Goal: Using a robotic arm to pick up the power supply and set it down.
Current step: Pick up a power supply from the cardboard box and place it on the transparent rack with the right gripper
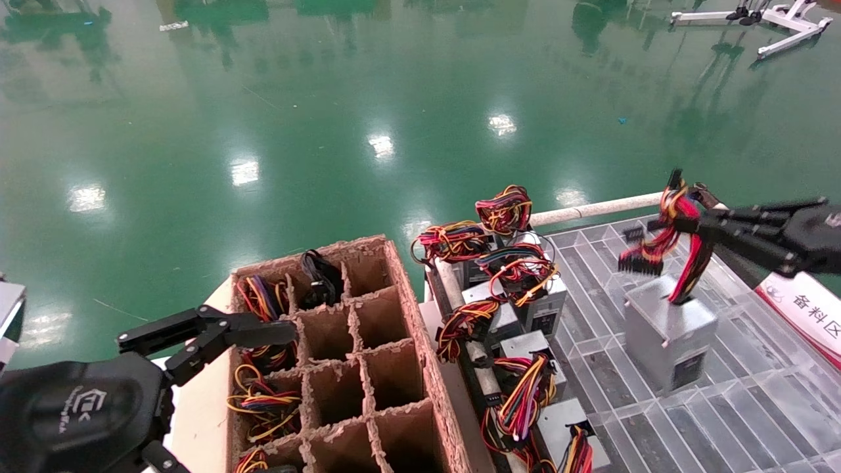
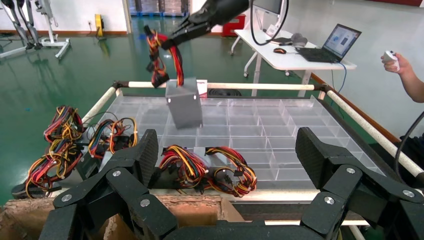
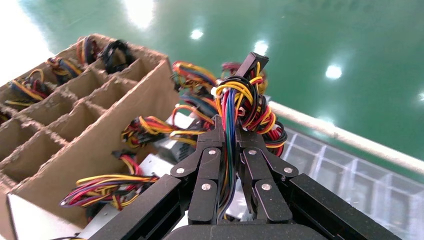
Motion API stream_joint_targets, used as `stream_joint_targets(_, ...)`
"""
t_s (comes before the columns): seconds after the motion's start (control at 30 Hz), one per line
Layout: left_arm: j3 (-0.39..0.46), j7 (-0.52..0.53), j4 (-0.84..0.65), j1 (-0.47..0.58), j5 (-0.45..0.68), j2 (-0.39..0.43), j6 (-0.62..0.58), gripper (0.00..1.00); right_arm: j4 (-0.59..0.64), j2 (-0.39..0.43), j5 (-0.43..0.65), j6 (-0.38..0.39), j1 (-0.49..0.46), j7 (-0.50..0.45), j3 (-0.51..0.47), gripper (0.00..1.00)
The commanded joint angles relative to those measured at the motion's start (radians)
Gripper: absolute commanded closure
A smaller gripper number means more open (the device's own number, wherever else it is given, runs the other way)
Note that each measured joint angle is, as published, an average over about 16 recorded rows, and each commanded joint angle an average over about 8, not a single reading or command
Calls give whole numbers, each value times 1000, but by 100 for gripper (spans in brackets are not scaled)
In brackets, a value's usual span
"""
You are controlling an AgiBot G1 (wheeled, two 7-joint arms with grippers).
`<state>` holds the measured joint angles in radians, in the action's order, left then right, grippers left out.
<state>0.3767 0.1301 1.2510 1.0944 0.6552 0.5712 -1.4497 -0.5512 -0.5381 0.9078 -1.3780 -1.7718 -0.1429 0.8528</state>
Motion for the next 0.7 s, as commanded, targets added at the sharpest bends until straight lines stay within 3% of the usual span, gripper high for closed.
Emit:
stream_joint_targets(0.03,0,0,0,0,0,0,0,0,26,-8,0,-12,15,18,5,100)
stream_joint_targets(0.7,0,0,0,0,0,0,0,0,245,-197,-7,-48,49,98,21,100)
